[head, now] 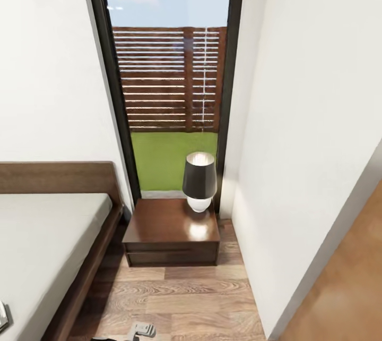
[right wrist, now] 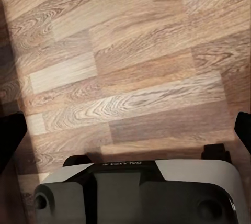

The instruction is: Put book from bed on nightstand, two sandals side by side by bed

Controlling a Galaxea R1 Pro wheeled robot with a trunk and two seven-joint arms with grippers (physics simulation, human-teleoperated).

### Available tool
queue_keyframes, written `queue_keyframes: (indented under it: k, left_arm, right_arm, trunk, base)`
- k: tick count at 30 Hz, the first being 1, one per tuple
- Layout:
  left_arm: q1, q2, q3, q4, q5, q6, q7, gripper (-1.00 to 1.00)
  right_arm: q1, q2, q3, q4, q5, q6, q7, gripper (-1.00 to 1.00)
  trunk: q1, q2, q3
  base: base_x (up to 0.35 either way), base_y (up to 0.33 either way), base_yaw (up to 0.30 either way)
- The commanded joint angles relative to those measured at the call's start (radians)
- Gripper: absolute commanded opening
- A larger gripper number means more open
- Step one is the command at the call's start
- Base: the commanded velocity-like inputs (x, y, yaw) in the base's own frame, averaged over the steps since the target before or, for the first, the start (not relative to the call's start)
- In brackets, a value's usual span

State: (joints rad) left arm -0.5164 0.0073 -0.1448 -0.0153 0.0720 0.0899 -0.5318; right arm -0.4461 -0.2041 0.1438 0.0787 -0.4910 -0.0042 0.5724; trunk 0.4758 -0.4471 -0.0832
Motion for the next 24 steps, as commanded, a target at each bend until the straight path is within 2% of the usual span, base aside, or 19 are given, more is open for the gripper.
queue_keyframes:
  k: [1,8,13,24]
  left_arm:
    - [-0.001,0.0,-0.006,-0.002,0.008,0.008,-0.004,1.0]
    - [0.0,0.0,-0.005,-0.002,0.008,0.008,-0.004,1.0]
    - [-0.001,0.0,-0.006,-0.002,0.008,0.008,-0.004,1.0]
    - [-0.001,0.0,-0.006,-0.002,0.008,0.008,-0.004,1.0]
  right_arm:
    - [-0.002,0.0,0.008,0.003,-0.011,0.0,0.006,1.0]
    - [-0.002,0.0,0.008,0.003,-0.011,0.0,0.006,1.0]
    - [-0.002,0.0,0.008,0.003,-0.011,0.0,0.006,1.0]
    - [-0.002,0.0,0.008,0.003,-0.011,0.0,0.005,1.0]
  trunk:
    - [0.001,-0.002,-0.002]
    - [0.001,-0.002,-0.002]
    - [0.001,-0.002,-0.002]
    - [0.001,-0.002,-0.002]
  base:
    - [0.275,0.0,0.0]
    - [0.257,0.0,0.0]
    - [0.041,0.0,0.03]
    - [0.003,0.0,0.258]
